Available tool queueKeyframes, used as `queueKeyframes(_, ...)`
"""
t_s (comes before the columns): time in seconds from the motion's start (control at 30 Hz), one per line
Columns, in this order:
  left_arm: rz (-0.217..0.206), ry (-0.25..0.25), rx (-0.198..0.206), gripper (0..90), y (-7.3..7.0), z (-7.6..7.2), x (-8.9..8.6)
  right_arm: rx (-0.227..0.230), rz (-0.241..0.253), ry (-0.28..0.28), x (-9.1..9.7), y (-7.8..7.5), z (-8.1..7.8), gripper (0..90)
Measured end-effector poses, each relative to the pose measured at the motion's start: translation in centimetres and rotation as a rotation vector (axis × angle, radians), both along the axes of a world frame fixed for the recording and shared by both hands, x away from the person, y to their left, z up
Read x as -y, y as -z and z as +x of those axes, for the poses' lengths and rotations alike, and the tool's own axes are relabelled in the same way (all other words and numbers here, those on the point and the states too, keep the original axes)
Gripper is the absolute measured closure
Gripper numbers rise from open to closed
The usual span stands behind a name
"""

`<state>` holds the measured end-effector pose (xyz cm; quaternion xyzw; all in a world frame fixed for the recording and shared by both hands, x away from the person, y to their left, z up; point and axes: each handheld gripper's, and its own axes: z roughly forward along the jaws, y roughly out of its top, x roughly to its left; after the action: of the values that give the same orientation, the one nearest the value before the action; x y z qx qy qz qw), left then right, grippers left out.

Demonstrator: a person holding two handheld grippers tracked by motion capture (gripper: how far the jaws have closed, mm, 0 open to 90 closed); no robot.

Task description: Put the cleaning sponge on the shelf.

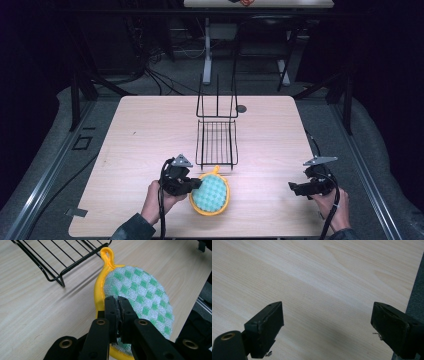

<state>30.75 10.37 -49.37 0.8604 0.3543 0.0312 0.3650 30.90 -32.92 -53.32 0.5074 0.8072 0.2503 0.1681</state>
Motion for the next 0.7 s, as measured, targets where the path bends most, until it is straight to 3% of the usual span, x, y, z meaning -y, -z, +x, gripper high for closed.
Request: queueKeyframes(0.7, -0.061, 0.017, 0.020, 87.5, -1.7, 0.9, -0.5, 0.002, 0.000, -0.002, -0.1, -0.1, -0.1, 10.4)
